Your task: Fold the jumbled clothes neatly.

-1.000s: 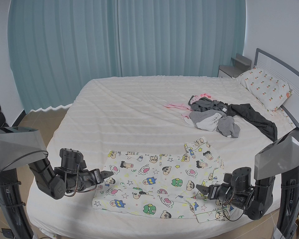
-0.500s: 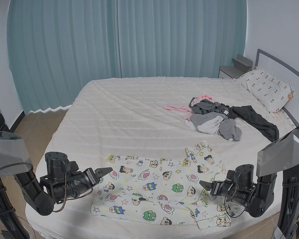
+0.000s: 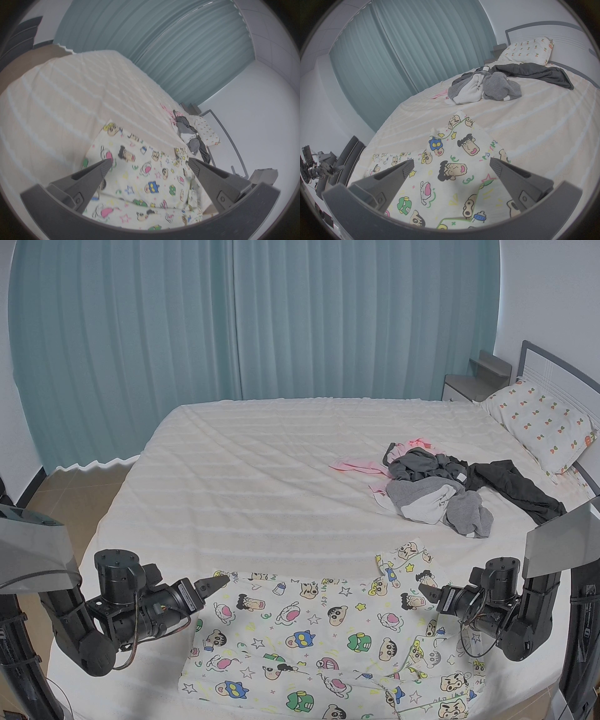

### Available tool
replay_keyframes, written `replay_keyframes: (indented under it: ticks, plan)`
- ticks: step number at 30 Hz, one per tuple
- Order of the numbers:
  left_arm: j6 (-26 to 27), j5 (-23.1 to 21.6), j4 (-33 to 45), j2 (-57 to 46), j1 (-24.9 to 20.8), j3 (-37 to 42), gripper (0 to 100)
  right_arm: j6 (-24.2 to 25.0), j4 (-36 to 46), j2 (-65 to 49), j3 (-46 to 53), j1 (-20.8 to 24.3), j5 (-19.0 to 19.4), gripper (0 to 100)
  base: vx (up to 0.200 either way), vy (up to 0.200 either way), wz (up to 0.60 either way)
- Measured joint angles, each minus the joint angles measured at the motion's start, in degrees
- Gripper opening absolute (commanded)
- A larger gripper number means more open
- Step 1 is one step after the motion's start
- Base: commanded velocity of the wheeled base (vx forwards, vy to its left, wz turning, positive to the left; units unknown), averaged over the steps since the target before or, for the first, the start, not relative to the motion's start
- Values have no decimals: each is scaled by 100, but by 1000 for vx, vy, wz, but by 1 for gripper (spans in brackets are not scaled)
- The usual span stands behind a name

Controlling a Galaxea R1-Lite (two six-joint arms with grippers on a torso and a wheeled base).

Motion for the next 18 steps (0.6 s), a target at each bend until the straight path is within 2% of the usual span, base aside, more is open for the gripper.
replay_keyframes:
  ticks: [4, 8, 14, 18]
  plan:
    - [688, 184, 252, 290, 144, -724, 100, -1, 2, 72, -51, -37, 2, 100, 0, 0, 0]
    - [1265, 299, 1081, 655, 295, -1666, 100, -1, 2, 135, -84, -48, 2, 100, 0, 0, 0]
    - [2466, 325, 2214, 1354, 546, -2934, 100, -6, 0, 217, -115, -48, 2, 100, 0, 0, 0]
    - [2779, 266, 2734, 1816, 660, -3528, 100, -9, -2, 289, -123, -23, -2, 100, 0, 0, 0]
